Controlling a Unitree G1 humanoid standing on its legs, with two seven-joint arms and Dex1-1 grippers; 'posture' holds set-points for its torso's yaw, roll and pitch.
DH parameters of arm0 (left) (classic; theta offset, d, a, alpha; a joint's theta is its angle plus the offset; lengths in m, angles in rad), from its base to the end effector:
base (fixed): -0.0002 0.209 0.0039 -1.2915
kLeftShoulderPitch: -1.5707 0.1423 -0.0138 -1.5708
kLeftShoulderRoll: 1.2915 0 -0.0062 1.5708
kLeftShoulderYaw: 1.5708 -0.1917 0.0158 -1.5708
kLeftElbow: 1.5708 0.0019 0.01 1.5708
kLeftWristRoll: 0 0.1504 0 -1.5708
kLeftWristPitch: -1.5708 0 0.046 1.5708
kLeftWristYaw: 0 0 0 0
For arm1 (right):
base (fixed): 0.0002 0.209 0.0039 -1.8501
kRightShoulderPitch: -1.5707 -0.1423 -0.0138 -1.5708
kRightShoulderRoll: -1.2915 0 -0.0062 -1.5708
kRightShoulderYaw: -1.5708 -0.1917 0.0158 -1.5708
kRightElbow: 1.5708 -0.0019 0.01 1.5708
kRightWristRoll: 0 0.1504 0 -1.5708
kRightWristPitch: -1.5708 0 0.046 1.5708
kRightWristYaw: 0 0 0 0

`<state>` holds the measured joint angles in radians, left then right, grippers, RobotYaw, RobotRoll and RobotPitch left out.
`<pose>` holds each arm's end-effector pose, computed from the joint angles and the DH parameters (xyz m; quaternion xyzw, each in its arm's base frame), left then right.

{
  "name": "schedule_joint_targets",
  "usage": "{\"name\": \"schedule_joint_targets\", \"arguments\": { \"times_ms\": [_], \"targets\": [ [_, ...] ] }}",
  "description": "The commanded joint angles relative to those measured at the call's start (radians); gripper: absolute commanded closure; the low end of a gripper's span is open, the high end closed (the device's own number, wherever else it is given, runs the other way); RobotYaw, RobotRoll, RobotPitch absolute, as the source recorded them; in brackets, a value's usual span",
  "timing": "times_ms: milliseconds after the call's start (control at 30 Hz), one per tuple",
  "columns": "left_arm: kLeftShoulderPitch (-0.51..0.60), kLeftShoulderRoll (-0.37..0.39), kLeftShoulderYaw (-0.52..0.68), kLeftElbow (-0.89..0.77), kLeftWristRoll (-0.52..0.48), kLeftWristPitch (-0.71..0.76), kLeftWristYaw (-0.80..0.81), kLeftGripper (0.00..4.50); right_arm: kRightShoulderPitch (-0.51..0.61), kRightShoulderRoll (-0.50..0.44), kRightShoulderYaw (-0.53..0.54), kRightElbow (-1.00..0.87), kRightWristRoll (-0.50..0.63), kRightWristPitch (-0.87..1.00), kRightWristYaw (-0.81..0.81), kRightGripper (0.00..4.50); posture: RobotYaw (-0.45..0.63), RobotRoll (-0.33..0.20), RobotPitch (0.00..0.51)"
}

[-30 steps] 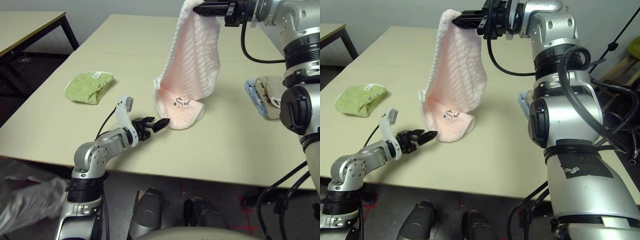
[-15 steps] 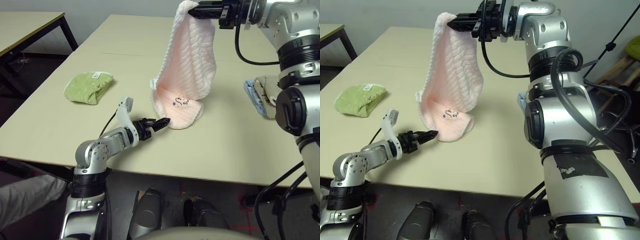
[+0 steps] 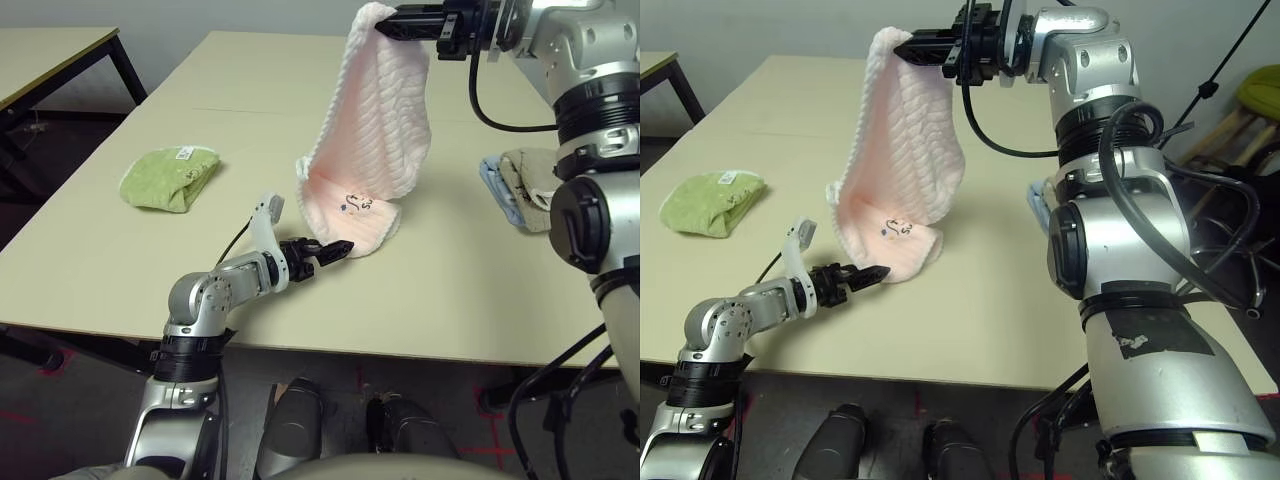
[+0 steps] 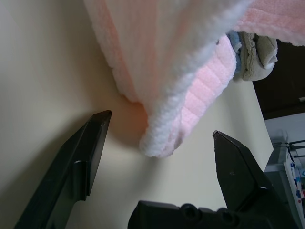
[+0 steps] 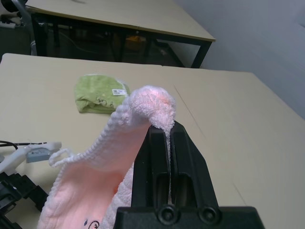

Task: Fold the towel and set it aside.

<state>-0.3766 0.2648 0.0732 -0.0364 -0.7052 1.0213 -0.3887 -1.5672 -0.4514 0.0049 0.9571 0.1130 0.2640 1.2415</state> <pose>0.2710 0.1722 0.1010 -0.2133 0.2579 -0.3411 0.8784 0.3753 -0.1725 0.3716 -0.1901 -0.0879 0.5398 0.8153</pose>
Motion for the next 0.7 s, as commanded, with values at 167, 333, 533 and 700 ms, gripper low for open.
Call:
{"name": "schedule_joint_targets", "arguments": {
  "times_ms": [167, 333, 533, 700],
  "targets": [
    [-0.011, -0.02, -0.002, 0.05, 0.019, 0.003, -0.007, 0.0, 0.011, -0.012, -0.004, -0.026, 0.013, 0.016, 0.005, 4.47, 0.17, 0.0, 0.104],
    [-0.011, -0.009, -0.003, 0.045, 0.014, 0.012, -0.024, 0.0, 0.013, -0.017, -0.003, -0.027, 0.012, 0.019, 0.006, 4.47, 0.17, 0.0, 0.103],
    [-0.009, 0.005, -0.006, 0.028, 0.006, 0.032, -0.048, 0.0, 0.015, -0.018, -0.002, -0.024, 0.012, 0.018, 0.006, 4.47, 0.18, 0.0, 0.102],
    [-0.006, 0.007, -0.01, 0.019, 0.009, 0.036, -0.056, 0.0, 0.016, -0.017, 0.0, -0.026, 0.013, 0.02, 0.01, 4.47, 0.18, 0.0, 0.101]
  ]
}}
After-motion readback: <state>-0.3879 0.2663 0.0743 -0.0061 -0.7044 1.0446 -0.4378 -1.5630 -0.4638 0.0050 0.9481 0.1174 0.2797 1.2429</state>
